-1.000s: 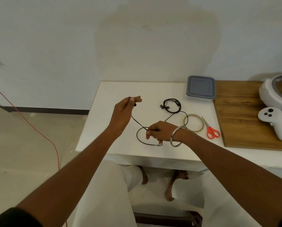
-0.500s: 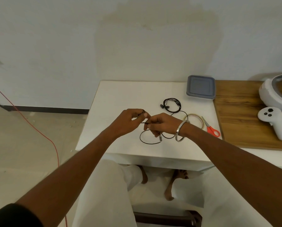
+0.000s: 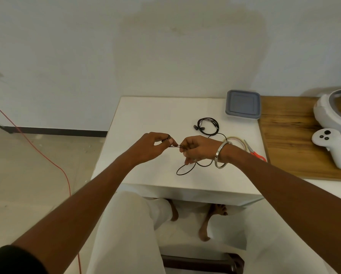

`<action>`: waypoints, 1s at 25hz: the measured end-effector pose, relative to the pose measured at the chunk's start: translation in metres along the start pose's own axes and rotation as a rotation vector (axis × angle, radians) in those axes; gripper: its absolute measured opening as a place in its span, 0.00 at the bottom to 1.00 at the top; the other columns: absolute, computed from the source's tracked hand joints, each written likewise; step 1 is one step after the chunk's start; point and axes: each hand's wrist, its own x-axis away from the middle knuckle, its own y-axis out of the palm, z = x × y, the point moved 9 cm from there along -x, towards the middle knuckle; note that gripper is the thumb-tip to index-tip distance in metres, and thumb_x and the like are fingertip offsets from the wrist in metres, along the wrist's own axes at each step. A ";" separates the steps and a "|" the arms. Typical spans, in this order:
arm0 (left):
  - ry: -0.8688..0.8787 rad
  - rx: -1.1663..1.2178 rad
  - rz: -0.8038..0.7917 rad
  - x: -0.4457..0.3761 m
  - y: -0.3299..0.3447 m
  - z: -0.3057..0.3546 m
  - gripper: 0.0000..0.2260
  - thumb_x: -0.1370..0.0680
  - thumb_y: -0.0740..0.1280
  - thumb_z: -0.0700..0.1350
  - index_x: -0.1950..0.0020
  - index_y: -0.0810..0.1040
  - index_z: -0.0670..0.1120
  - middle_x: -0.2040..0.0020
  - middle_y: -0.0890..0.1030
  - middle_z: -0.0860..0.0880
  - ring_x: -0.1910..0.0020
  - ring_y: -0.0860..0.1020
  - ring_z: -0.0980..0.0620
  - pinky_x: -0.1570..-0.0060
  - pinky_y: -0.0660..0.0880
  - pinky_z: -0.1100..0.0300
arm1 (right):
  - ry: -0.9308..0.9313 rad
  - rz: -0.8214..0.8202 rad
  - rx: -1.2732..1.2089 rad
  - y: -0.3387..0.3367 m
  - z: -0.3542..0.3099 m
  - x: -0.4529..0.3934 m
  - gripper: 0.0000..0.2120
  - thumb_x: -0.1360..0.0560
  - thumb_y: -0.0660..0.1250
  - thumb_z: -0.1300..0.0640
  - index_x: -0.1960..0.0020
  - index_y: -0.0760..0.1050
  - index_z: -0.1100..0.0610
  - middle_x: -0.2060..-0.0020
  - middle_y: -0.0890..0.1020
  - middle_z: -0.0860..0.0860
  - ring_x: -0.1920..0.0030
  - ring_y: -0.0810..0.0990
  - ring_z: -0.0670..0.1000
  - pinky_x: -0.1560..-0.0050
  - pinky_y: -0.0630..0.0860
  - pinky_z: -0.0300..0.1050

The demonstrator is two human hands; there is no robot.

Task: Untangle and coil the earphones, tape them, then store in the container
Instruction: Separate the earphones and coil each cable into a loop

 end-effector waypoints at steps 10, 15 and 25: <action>-0.047 -0.041 -0.204 0.010 0.025 0.001 0.12 0.19 0.60 0.55 0.48 0.84 0.57 0.47 0.83 0.58 0.45 0.79 0.62 0.36 0.71 0.57 | -0.159 0.181 0.137 -0.019 -0.021 0.000 0.08 0.21 0.61 0.59 0.48 0.79 0.56 0.65 0.76 0.53 0.72 0.70 0.47 0.71 0.70 0.37; -0.105 0.289 -0.294 0.016 0.031 0.017 0.14 0.17 0.58 0.49 0.43 0.83 0.47 0.44 0.83 0.54 0.43 0.79 0.60 0.42 0.71 0.62 | -0.189 0.262 0.135 -0.025 -0.025 0.002 0.07 0.22 0.64 0.56 0.49 0.78 0.57 0.67 0.77 0.46 0.73 0.71 0.45 0.69 0.72 0.36; -0.091 1.094 -0.211 0.013 0.013 0.038 0.14 0.19 0.57 0.50 0.42 0.79 0.47 0.43 0.81 0.39 0.36 0.75 0.32 0.36 0.65 0.31 | -0.145 0.295 0.091 -0.021 -0.014 -0.001 0.12 0.20 0.57 0.60 0.58 0.75 0.54 0.68 0.77 0.55 0.67 0.78 0.51 0.59 0.79 0.44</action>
